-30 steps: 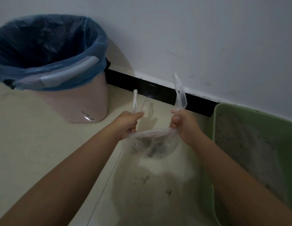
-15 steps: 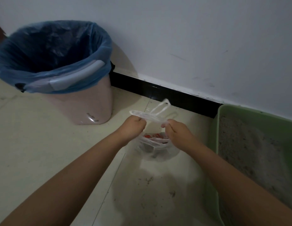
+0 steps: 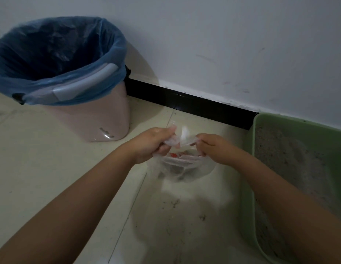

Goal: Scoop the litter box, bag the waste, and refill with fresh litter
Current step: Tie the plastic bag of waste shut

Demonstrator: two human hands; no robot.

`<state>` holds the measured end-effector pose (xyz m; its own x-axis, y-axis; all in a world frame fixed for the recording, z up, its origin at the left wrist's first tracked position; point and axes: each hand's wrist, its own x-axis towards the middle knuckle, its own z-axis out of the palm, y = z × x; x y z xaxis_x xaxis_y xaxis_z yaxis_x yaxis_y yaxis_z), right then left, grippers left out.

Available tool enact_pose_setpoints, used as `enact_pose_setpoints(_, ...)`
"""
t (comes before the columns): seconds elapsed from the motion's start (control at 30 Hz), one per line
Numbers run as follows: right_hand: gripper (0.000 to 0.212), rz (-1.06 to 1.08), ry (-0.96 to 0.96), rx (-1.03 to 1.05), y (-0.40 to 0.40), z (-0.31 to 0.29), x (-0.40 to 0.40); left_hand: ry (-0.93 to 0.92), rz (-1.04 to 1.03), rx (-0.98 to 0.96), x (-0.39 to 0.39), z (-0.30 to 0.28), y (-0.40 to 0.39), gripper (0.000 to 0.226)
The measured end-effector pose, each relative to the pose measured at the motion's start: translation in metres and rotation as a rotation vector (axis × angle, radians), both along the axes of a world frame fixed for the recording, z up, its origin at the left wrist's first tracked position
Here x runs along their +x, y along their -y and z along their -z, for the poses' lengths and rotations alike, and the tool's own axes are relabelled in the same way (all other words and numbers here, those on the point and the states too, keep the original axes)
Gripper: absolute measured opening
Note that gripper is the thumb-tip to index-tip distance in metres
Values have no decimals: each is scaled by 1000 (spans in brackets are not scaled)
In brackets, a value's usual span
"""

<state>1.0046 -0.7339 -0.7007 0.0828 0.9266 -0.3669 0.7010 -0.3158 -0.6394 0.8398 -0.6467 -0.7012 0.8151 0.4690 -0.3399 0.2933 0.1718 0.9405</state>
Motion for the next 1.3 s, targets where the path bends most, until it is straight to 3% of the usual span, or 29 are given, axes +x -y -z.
enact_pose_setpoints(0.13,42,114,-101,85,0,0,6,-143,57,205,5,-6,5,34)
enact_pose_setpoints(0.3,39,185,-224,168,0,-5,5,-114,-359,486,17,3,7,29)
enact_pose_setpoints(0.43,21,152,-348,155,3,-12,4,7,-552,446,22,6,11,26)
enact_pose_setpoints(0.57,40,403,-499,75,-3,-3,12,135,-548,299,21,7,14,23)
enact_pose_setpoints(0.67,37,268,-394,34,-4,2,14,166,-510,267,20,8,17,23)
enact_pose_setpoints(0.73,23,216,-430,34,-2,1,13,164,-521,280,20,8,17,23)
enact_pose_setpoints(0.8,27,211,-452,44,-2,2,12,163,-522,298,19,8,18,23)
enact_pose_setpoints(0.87,28,198,-343,74,-5,5,13,116,-478,354,19,7,20,19)
enact_pose_setpoints(0.93,28,225,-306,119,-8,7,16,-74,-354,587,15,7,18,16)
enact_pose_setpoints(1.0,31,323,-474,189,-9,9,21,-318,-271,872,8,9,11,30)
enact_pose_setpoints(1.03,29,389,-644,226,-9,10,25,-349,-321,894,4,10,7,34)
enact_pose_setpoints(1.1,21,482,-1078,259,-7,12,32,-256,-482,689,-1,9,3,32)
enact_pose_setpoints(1.17,25,508,-1383,281,-4,15,31,-2,-700,166,2,7,11,24)
enact_pose_setpoints(1.23,21,575,-1501,315,-4,14,24,241,-868,-340,8,7,20,21)
enact_pose_setpoints(1.3,39,663,-1525,323,-7,9,17,408,-955,-567,13,6,23,24)
